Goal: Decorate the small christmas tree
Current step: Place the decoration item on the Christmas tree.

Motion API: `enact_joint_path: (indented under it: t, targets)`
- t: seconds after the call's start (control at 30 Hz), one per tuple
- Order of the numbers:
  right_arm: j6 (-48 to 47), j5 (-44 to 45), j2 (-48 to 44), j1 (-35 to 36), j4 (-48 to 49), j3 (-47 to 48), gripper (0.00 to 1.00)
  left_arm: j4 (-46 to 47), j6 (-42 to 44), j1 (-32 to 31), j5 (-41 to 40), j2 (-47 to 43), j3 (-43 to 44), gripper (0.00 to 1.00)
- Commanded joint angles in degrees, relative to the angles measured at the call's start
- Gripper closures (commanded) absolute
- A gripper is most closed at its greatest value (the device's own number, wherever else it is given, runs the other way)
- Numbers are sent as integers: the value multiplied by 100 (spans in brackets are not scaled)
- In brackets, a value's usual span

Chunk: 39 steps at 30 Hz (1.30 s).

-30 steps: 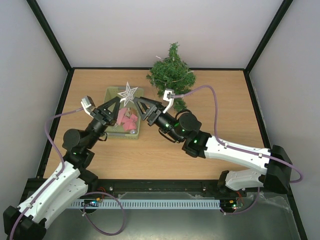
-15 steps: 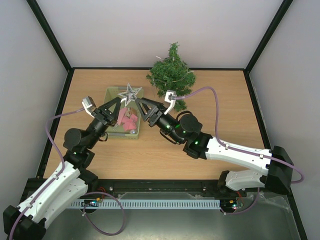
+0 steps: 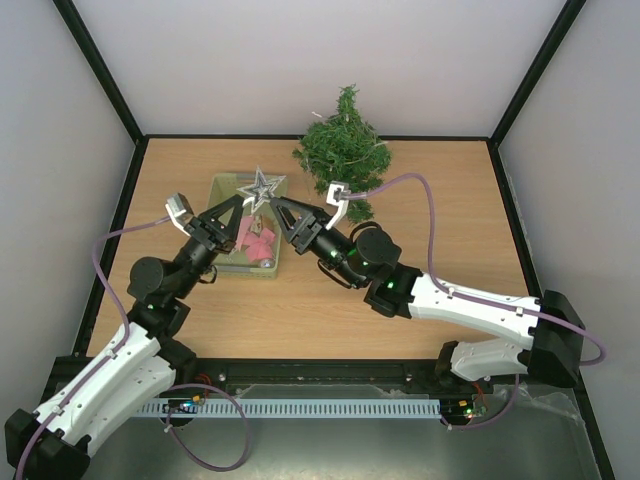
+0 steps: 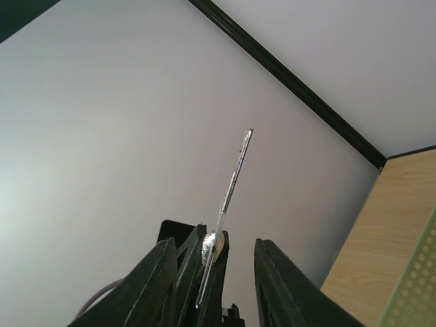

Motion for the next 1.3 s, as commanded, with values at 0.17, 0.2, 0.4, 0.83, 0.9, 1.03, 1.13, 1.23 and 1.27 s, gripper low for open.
enact_joint_path:
  t: [0.17,0.2,0.4,0.83,0.9,1.03,1.13,1.23,1.27]
  targets:
    - [-284,371,0,50,119,200,98,279,-42,-83,-53,-22,-100,97]
    - [-344,401,-25,47,112,199,98,278,-36,-88,-45,-24,-104,95]
    - [-780,379,-145,47,-480,450,98,157,30,-97,-7,-52,-74,78]
    - [-2900,1634,-380,-183,-5032,3325,98,-1703,1814,-97,-175,-499,291,17]
    - [-3334,1925,-253,-253,-5605,3955,98,-2099,2262,-96,-254,-507,391,1]
    - [-3928,2573,-13,-480,-6323,4905,98,-2932,3356,-93,-344,-332,648,0]
    - [-4414,2812,56,-643,-6258,5214,98,-3706,4215,-96,-446,-80,947,0]
    - [-4768,2888,103,-831,-5930,5251,98,-4455,5041,-94,-532,177,1267,0]
    - [-4861,2856,154,-906,-5856,5293,98,-4645,5202,-95,-573,254,1355,0]
